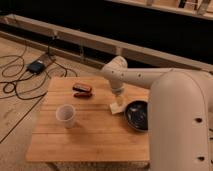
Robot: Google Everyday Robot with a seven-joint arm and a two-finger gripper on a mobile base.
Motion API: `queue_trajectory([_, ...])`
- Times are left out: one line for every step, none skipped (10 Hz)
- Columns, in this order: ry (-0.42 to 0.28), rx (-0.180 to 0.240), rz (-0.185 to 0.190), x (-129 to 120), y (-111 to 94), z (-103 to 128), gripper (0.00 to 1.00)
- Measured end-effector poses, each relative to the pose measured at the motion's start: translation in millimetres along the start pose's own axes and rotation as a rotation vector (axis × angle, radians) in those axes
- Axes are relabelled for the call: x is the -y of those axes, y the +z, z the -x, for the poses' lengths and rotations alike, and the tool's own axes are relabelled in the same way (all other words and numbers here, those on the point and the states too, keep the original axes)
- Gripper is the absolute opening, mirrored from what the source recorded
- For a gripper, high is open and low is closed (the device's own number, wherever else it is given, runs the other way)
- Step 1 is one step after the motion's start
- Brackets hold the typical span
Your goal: Place the ceramic cup in the ceramic bowl
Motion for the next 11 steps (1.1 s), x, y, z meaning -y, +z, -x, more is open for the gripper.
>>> queue_trajectory([0.0, 0.0, 0.0, 0.0, 0.0, 0.0, 0.67])
queue_trajectory([0.0, 0.0, 0.0, 0.0, 0.0, 0.0, 0.67])
queue_trajectory([0.0, 0.0, 0.0, 0.0, 0.0, 0.0, 0.67])
queue_trajectory([0.0, 0.0, 0.0, 0.0, 0.0, 0.0, 0.67])
queue_trajectory([-0.001, 0.0, 0.0, 0.0, -0.1, 0.1, 0.67])
queue_trajectory([-0.018, 0.0, -0.008, 0.3, -5.3, 2.2, 0.67])
queue_trajectory([-0.045, 0.002, -0.021, 1.3, -12.2, 7.6, 0.67])
queue_trajectory([-0.099, 0.01, -0.042, -0.6, -25.5, 22.3, 0.67])
queue_trajectory([-0.137, 0.022, -0.061, -4.6, -35.6, 34.6, 0.67])
queue_trajectory([-0.168, 0.02, -0.07, -12.3, -44.8, 39.6, 0.67])
queue_trajectory([-0.203, 0.03, -0.086, -22.2, -56.7, 49.7, 0.67])
